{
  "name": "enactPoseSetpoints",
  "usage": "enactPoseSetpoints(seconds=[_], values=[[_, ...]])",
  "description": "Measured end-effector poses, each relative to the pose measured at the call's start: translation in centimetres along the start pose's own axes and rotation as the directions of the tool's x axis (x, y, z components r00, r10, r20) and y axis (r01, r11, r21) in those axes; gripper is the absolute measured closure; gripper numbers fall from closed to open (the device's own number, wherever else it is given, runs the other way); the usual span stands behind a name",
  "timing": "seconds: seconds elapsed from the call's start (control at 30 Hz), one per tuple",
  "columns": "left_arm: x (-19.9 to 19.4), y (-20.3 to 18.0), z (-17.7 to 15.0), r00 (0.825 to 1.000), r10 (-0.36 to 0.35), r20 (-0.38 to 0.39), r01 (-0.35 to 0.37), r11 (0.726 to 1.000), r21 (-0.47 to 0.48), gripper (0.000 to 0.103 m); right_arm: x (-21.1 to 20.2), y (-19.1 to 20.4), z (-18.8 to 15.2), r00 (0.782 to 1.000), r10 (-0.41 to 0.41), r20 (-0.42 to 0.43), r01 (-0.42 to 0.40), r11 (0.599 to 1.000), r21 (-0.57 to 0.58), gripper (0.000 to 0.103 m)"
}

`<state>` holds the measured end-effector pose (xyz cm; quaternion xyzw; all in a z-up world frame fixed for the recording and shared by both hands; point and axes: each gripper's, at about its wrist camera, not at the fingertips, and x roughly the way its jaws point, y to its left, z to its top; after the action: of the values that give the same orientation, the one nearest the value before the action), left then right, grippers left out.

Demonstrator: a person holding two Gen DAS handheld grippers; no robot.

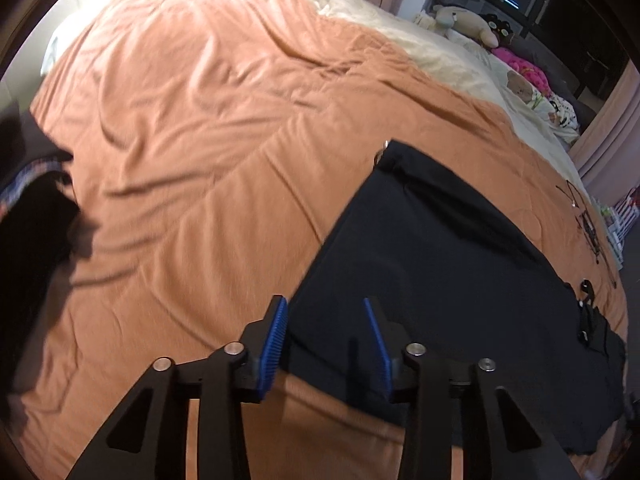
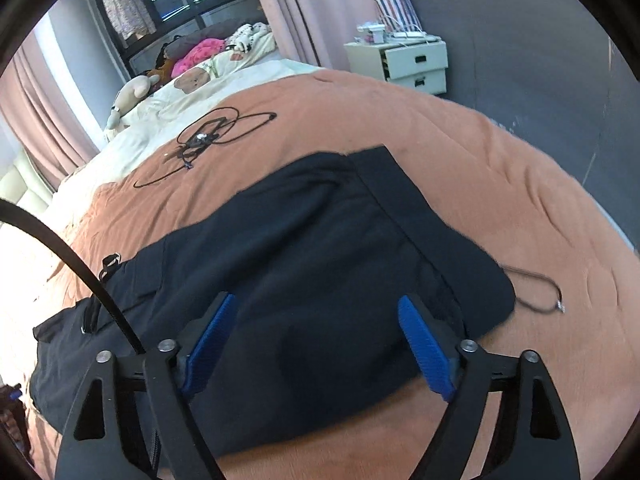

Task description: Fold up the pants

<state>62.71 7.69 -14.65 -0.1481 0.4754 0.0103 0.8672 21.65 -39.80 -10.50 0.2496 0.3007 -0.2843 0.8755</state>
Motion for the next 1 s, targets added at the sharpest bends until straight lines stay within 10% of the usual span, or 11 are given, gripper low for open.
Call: enactPoseSetpoints(seconds=[0.5, 0.6, 0.83, 0.97, 1.0], values=[[3.6, 0.8, -3.4, 0.993, -0.049, -0.109, 0.039, 0.995, -0.091, 0.064, -0.2, -3.5, -2.6, 0.993, 0.094, -0.078, -0.084, 0.989, 0.121, 0.026], [3.7, 1.1, -3.5, 0.996, -0.024, -0.090, 0.015, 0.995, -0.102, 0.101, 0.1, -4.4, -3.0, 0.989, 0.122, -0.088, -0.106, 0.980, 0.168, 0.026], [2.1, 2.6, -4.1, 0.996, -0.067, -0.055, 0.058, 0.987, -0.149, 0.103, 1.1, -6.5, -2.3, 0.983, 0.176, -0.056, -0.155, 0.952, 0.262, 0.026], [1.2, 2.9, -4.6, 0.996, -0.077, -0.051, 0.069, 0.985, -0.155, 0.103, 2.0, -8.0, -1.8, 0.987, 0.145, -0.073, -0.116, 0.945, 0.307, 0.094], [1.0, 3.0, -4.7, 0.996, -0.078, -0.047, 0.070, 0.986, -0.154, 0.103, 2.0, -7.9, -1.9, 0.988, 0.133, -0.073, -0.105, 0.947, 0.305, 0.098]])
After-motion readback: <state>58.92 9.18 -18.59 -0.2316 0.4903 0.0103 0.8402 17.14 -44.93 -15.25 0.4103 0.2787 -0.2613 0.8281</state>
